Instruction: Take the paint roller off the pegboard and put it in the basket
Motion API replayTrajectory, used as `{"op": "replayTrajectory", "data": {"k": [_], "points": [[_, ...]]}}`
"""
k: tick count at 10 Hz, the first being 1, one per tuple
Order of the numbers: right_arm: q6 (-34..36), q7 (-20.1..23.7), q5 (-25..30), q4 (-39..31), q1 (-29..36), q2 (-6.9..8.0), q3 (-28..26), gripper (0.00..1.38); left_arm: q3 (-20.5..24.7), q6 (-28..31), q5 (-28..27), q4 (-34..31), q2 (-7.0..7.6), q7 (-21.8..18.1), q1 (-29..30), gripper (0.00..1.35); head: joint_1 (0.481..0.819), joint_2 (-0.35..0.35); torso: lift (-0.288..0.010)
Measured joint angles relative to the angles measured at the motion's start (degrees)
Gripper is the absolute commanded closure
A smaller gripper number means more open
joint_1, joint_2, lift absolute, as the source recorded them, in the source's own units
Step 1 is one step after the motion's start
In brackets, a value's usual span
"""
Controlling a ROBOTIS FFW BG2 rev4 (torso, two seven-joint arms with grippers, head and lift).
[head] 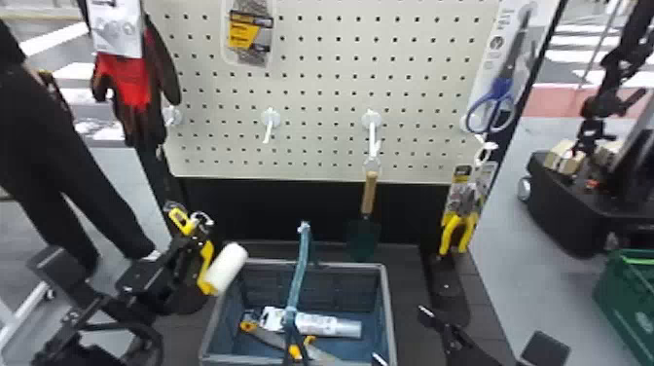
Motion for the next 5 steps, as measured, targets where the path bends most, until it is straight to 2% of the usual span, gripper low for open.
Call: {"op": "replayTrajectory", "data": {"k": [2, 3, 5], "points": [[0.0, 0.0, 0.0, 0.0, 0.0, 0.0, 0.0, 0.25, -1.8, 0.8, 4.9, 0.2, -1.22, 3.3, 1.7, 1.22, 0.549, 0.0, -0.1], [0.0, 0.0, -0.1, 0.0, 0.0, 0.0, 0.0, 0.25, -2.5, 1.0, 6.7, 0.8, -1.77, 3.7, 2.0, 1.22, 0.549, 0.0, -0.1], [0.0, 0.0, -0.1, 0.1, 0.0, 0.0, 0.0, 0.25, -4.3, 1.6, 9.1, 3.1, -1.87, 3.8, 1.5, 1.22, 0.549, 0.0, -0.1]]}}
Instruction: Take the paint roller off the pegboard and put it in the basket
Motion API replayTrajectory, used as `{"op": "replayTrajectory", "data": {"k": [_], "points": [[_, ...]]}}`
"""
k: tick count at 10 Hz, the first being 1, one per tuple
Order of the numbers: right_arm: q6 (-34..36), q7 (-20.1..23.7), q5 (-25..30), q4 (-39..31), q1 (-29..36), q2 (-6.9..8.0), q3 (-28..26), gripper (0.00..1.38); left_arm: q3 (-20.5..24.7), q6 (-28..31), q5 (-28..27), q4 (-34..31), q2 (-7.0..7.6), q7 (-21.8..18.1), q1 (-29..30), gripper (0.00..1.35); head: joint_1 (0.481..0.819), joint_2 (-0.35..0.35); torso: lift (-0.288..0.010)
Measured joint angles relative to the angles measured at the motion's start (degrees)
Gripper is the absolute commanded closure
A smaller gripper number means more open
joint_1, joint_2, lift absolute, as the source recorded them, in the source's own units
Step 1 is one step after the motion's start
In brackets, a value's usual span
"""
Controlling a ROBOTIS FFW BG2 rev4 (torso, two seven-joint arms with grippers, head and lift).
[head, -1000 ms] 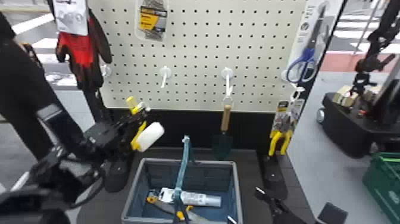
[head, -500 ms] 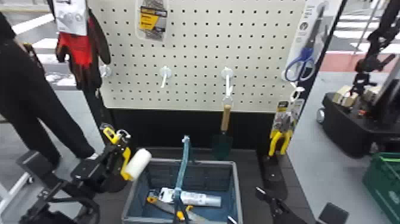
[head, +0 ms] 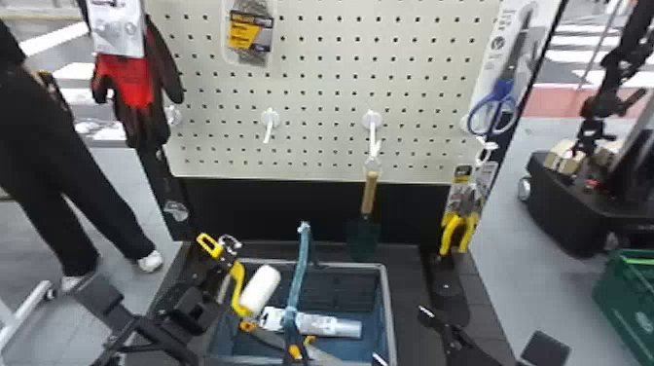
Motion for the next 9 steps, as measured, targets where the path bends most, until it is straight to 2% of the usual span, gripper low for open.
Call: {"op": "replayTrajectory", "data": {"k": [3, 5, 6, 9], "points": [[0.0, 0.0, -0.2, -0.2, 0.0, -0.07, 0.0, 0.25, -4.0, -1.4, 1.5, 5.6, 0.09, -1.0, -1.7, 1.19, 0.549, 0.0, -0.1], [0.0, 0.0, -0.2, -0.3, 0.0, -0.18, 0.0, 0.25, -4.9, -4.3, -0.6, 7.5, -0.15, -1.1, -2.1, 0.34, 0.549, 0.0, -0.1], [0.0, 0.0, -0.3, -0.4, 0.1, -0.25, 0.0, 0.25, -4.8, -5.4, -2.6, 7.6, -0.15, -1.0, -2.5, 0.09, 0.549, 0.0, -0.1], [-0.1, 0.0, -0.3, -0.4, 0.1, -0.26, 0.0, 0.25, -4.8, -5.2, -5.7, 7.6, 0.26, -1.4, -3.7, 0.1, 0.549, 0.0, -0.1]]}}
